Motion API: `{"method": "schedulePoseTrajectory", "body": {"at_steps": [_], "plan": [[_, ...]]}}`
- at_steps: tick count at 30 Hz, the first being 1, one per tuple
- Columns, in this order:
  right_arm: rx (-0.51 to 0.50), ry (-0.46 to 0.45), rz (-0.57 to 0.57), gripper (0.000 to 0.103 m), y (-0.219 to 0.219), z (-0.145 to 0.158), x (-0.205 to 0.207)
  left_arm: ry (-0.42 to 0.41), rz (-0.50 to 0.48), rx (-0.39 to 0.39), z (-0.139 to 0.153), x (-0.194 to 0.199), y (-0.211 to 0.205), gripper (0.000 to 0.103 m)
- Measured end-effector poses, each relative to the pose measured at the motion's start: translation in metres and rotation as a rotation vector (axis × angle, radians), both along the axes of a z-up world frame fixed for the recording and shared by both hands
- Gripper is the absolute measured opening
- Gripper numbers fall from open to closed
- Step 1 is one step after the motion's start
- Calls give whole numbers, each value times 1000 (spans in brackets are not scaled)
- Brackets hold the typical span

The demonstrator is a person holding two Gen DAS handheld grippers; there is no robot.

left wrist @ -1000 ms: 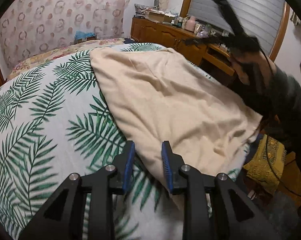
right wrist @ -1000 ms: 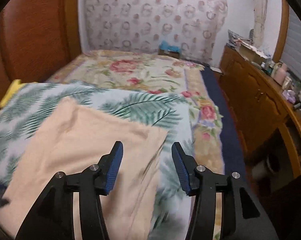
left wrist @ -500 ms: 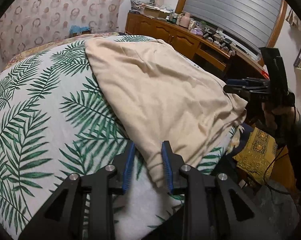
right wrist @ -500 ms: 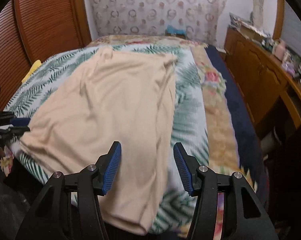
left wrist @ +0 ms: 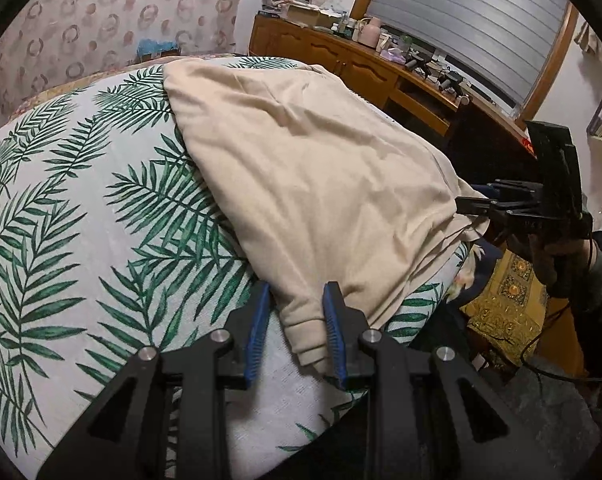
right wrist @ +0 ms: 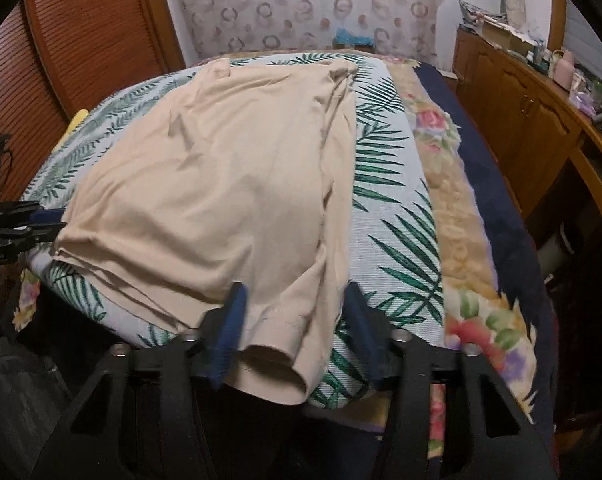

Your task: Fold small clothes

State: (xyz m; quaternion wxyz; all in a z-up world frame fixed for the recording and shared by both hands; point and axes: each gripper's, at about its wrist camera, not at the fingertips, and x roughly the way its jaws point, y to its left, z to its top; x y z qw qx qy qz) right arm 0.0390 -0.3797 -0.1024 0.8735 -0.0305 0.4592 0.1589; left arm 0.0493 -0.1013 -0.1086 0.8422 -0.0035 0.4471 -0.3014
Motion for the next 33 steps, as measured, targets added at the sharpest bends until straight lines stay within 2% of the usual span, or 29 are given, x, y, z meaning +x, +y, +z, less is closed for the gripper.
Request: {"method": "schedulePoseTrajectory", "body": {"at_steps": [3,5,6,10,14,17,20,24,28,33], "plan": [[24,-2,42,11,4,0,-2,18,-6,-29,-1,1,2,25],[41,-9,60,5,6,1,-2,31,-20,-49,-1,2,3,25],[53,-16,62,4,6,2,-2,39,-35,-57,-1,2,2,25],[121,-73,55,2,2,17,-2,25,-73,-72,5,1,-1,7],[172,-168,46,2,-3,45,2,-25,-68,-137,29,8,5,5],[191,-238,40,1,-5,67,17,-98,-36,-171,58,24,9,5],[217,-296,32,1,-5,85,43,-159,-1,-184,81,52,13,5],[235,-336,10,1,-4,97,93,-199,65,-182,99,112,19,5],[213,-337,-16,1,0,99,153,-196,120,-157,97,166,26,5],[174,-284,-25,1,6,87,218,-187,158,-108,84,217,24,5]]}}
